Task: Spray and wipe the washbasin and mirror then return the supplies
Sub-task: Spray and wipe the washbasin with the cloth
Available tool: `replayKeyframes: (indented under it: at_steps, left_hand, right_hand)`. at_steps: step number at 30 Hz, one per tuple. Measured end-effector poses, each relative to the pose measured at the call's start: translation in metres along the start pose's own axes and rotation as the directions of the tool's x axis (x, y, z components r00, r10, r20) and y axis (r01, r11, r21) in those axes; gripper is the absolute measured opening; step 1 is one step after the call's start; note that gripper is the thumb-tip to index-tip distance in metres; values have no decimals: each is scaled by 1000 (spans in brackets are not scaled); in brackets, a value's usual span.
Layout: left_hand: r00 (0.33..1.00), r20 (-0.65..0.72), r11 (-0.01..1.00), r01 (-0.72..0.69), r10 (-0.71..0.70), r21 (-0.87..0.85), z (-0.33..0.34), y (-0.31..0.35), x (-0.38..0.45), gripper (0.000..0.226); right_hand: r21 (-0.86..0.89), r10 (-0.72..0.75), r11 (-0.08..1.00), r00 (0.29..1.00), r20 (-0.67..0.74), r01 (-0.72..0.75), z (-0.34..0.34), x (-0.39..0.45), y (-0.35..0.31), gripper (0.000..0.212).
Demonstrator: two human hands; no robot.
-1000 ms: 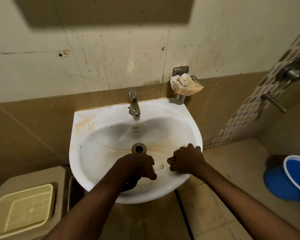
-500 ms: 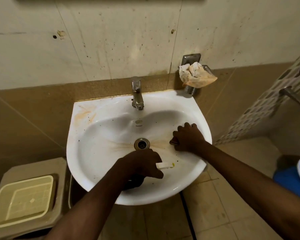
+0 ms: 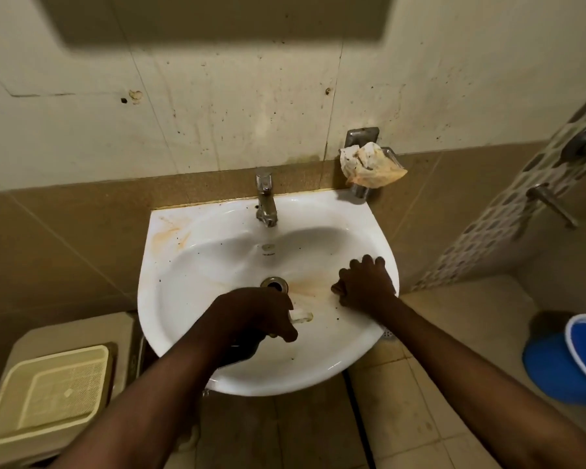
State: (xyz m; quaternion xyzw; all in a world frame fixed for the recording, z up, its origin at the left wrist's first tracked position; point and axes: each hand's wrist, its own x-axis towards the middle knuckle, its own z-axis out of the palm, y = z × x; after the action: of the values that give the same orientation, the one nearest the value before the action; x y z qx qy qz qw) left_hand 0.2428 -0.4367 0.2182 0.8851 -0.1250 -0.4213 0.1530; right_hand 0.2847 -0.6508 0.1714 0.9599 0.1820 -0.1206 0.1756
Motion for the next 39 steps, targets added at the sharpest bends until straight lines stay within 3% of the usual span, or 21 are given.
replayKeyframes:
  at_steps: [2,4,7,9,12,15,17,21,28,31,33,35,37,39]
  left_hand:
    - [1000,9,1000,-17,18,-26,8,0,-4,13]
    - [1000,6,998,-27,28,-52,12,-1,-7,12]
    - [1000,27,997,-9,11,-71,14,1,-12,22]
    - [998,58,998,19,-15,-55,14,1,-15,24]
    - [996,83,996,40,-34,-78,16,0,-23,25]
    - [999,20,994,-30,32,-101,23,-1,-31,27]
    - [996,20,991,-83,85,-101,26,2,-33,23]
    - [997,51,996,-62,65,-68,26,1,-30,29]
    - [1000,15,998,-25,24,53,10,-23,-23,14]
    - [998,-22,997,-52,53,59,11,-28,-24,19]
    - [998,-2,996,-67,68,55,14,-24,-22,21]
    - [996,59,996,-69,66,48,18,-16,-21,15]
    - [994,90,998,-63,61,14,20,-9,-22,17]
    - [994,98,999,-39,41,-22,21,-6,-23,28]
  right_hand:
    - [45,-47,998,998,45,45,2,-3,-10,41]
    - [258,-190,954,975,112,156,8,-14,-27,36]
    - [535,-431,811,860,273,237,-2,-25,-32,34]
    - [493,-415,838,861,294,236,-7,-23,-22,29]
    - [183,-100,980,989,107,79,-1,-23,-10,30]
    - [92,-1,996,997,79,-6,1,-25,-19,36]
    - [226,-105,971,987,119,76,0,-29,-22,29]
    - [574,-379,801,885,270,169,-18,-47,-5,22]
    - [672,-583,673,780,225,309,-14,-30,-66,14]
    - [665,-615,681,732,293,306,-11,-22,-41,11]
    - [524,-488,801,822,292,290,-6,-18,-12,20]
    - [236,-286,941,944,163,244,0,-13,3,26]
    - [140,-242,964,965,98,228,3,-6,-5,28]
    - [269,-326,923,932,157,277,5,-6,-13,32]
